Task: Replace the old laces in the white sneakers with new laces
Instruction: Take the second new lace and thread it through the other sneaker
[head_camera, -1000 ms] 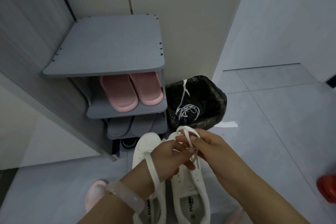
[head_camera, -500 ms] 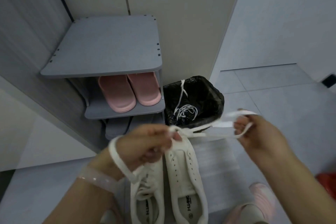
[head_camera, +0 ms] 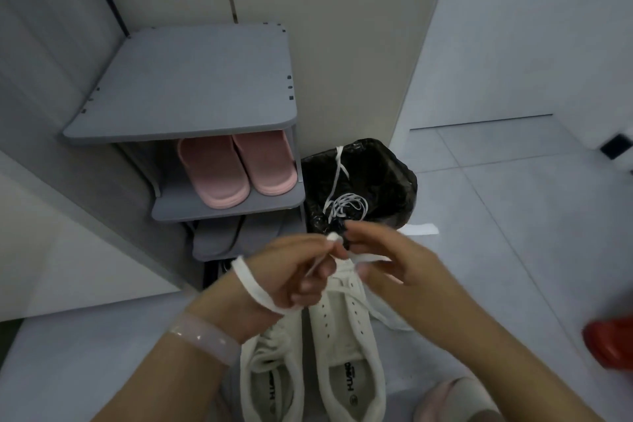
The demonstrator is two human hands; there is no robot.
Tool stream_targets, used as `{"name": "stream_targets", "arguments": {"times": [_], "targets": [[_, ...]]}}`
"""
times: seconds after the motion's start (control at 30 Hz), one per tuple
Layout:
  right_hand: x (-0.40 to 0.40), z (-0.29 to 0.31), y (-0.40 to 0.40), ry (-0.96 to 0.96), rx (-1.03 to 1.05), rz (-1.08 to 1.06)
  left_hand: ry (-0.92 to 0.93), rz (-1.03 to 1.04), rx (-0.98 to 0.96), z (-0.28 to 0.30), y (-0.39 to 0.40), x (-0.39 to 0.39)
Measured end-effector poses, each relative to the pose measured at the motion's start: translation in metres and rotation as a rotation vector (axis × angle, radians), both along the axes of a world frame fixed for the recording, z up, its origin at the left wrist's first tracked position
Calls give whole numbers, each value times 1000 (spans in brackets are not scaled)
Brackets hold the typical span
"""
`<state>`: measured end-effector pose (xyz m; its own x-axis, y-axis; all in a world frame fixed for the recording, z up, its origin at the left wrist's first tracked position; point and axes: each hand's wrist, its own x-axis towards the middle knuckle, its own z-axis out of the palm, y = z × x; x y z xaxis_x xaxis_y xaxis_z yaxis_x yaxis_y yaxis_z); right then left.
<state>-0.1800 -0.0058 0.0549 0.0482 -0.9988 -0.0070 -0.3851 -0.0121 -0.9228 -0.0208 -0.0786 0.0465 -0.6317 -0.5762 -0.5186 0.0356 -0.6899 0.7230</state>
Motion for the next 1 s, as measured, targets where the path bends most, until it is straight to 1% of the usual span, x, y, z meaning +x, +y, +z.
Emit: {"name": "stream_targets", "arguments": {"times": [0.07, 0.17, 0.27, 0.3, 0.33, 0.37, 0.4, 0.43, 0.47, 0.5, 0.53, 0.57, 0.67, 0.7, 0.77, 0.8, 0.83, 0.87, 0.9, 0.93, 1.0], "targets": [[7, -5, -3, 103, -89, 112, -63, -55, 19, -3, 6, -7], [6, -11, -8, 258, -198, 92, -142, -131, 96, -2, 12, -16], [0, -12, -12, 410, -172, 93, -151, -134, 171, 0, 15, -22], [-3, -14, -11, 479, -154, 97, -150, -126, 182, 0, 16, -24], [-5, -14, -10, 596, -130, 86, -149, -103, 198, 0, 17, -25], [-7, -14, -10, 718, -141, 48, -150, -60, 218, -2, 16, -26], [-12, -15, -11, 799, -177, -20, -148, 11, 242, -4, 15, -26], [-15, -14, -12, 805, -214, -104, -143, 103, 264, -6, 14, -27], [-19, -11, -12, 700, -238, -185, -133, 204, 284, -8, 13, -28], [-22, -9, -13, 546, -230, -230, -113, 294, 310, -9, 11, -27], [-23, -6, -12, 427, -195, -204, -80, 361, 341, -9, 10, -26], [-18, -3, -12, 402, -159, -135, -41, 400, 365, -9, 9, -25], [2, -7, -8, 519, -151, 171, 23, 391, 406, -7, 11, -21], [10, -9, -6, 546, -148, 230, 23, 365, 417, -9, 12, -20], [23, -14, -4, 570, -98, 265, 10, 297, 428, -13, 13, -20], [26, -15, -4, 620, -70, 267, 10, 276, 421, -13, 14, -19], [27, -18, -4, 631, -84, 249, 27, 267, 408, -13, 14, -18], [27, -16, -5, 580, -90, 216, 63, 260, 377, -12, 15, -18], [25, -15, -7, 525, -93, 162, 72, 242, 296, -12, 16, -18], [21, -14, -10, 481, -72, 90, 38, 199, 175, -11, 19, -18], [9, -13, -15, 415, 7, -54, -111, 81, -59, -10, 26, -19]]}}
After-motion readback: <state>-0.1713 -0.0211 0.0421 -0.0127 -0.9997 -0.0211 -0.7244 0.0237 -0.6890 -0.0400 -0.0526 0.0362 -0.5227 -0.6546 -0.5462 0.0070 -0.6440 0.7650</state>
